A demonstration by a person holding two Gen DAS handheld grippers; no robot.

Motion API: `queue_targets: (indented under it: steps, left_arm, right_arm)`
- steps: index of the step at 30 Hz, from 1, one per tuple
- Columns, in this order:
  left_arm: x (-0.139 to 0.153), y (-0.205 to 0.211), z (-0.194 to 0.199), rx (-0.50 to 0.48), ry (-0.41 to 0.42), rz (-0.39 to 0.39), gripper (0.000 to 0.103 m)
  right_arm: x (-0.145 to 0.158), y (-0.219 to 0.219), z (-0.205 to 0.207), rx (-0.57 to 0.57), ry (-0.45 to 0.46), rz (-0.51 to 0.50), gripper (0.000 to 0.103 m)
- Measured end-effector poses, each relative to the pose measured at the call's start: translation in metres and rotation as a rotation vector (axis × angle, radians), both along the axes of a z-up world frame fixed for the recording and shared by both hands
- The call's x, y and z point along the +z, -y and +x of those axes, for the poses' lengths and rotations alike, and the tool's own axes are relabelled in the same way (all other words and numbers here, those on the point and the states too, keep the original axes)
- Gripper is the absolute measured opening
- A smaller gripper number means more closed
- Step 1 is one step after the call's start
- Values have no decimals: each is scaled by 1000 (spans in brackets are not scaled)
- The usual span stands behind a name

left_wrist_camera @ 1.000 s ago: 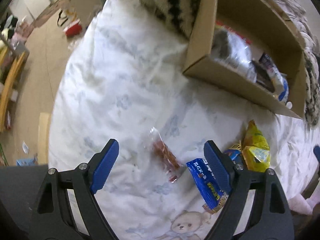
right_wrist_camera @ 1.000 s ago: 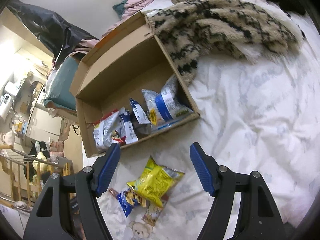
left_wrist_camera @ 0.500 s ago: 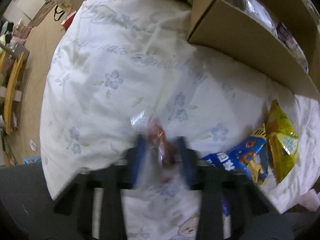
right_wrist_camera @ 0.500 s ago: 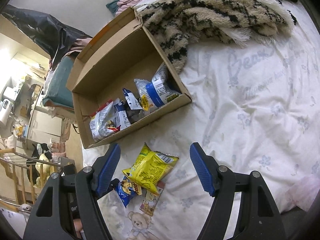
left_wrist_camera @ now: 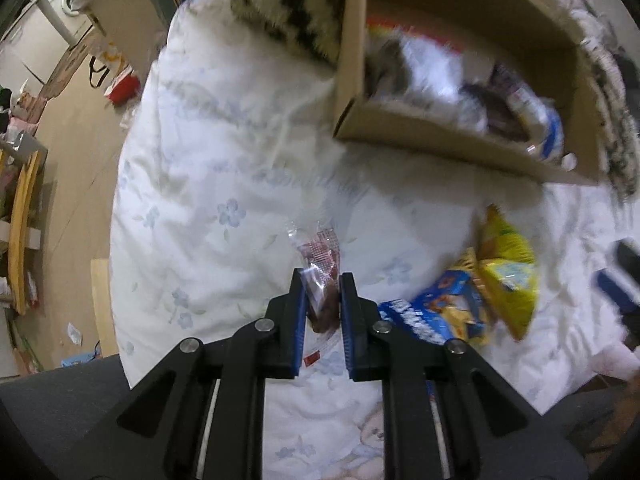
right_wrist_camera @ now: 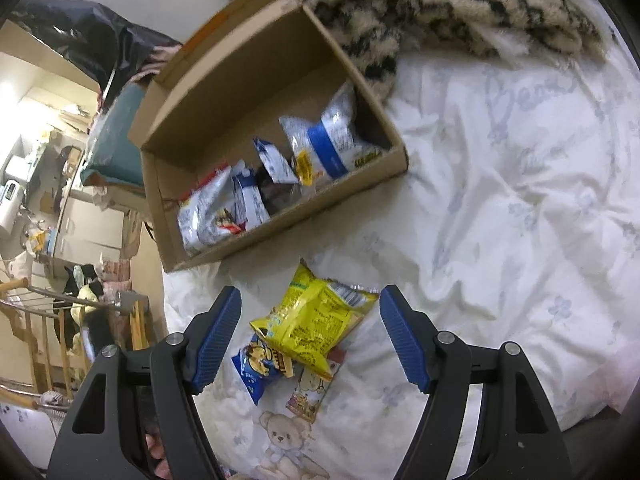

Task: Organize snacks
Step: 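Grasp the yellow chip bag with the right tool, then carry both packets over the box and release them inside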

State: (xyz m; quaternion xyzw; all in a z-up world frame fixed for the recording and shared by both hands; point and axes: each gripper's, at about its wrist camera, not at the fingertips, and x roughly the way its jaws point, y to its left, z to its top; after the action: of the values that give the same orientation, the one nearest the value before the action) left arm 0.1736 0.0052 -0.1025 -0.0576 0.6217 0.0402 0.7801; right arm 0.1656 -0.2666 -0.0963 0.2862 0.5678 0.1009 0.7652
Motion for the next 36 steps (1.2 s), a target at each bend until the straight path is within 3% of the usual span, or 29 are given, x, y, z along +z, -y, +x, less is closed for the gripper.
queue_targets:
  steps: [5,14,17,22,26,29,36]
  left_arm:
    - [16,5,-8,-44,63,5,13]
    - [3,6,-1,-41,52,-22,13]
    - [3,7,0,-42,50,-36,13]
    - [3,5,2,-39,40,-76,13]
    - [2,4,3,-28,42,-77,13]
    - [2,2,3,-25,52,-67,13]
    - [2,-11,1,15,69,-44,13]
  right_arm:
    - [-42,-10,7,-13,-176,127,80]
    - [-87,-33,21,-22,-319,166,81]
    - [-101,-41,25,-12,-350,132,82]
    - [-109,-44,28,13,-350,137,85]
    - [-108,-42,27,29,-341,183,63]
    - [-98,-44,21,55,-295,153,50]
    - [-61,-43,7,86,-178,121,45]
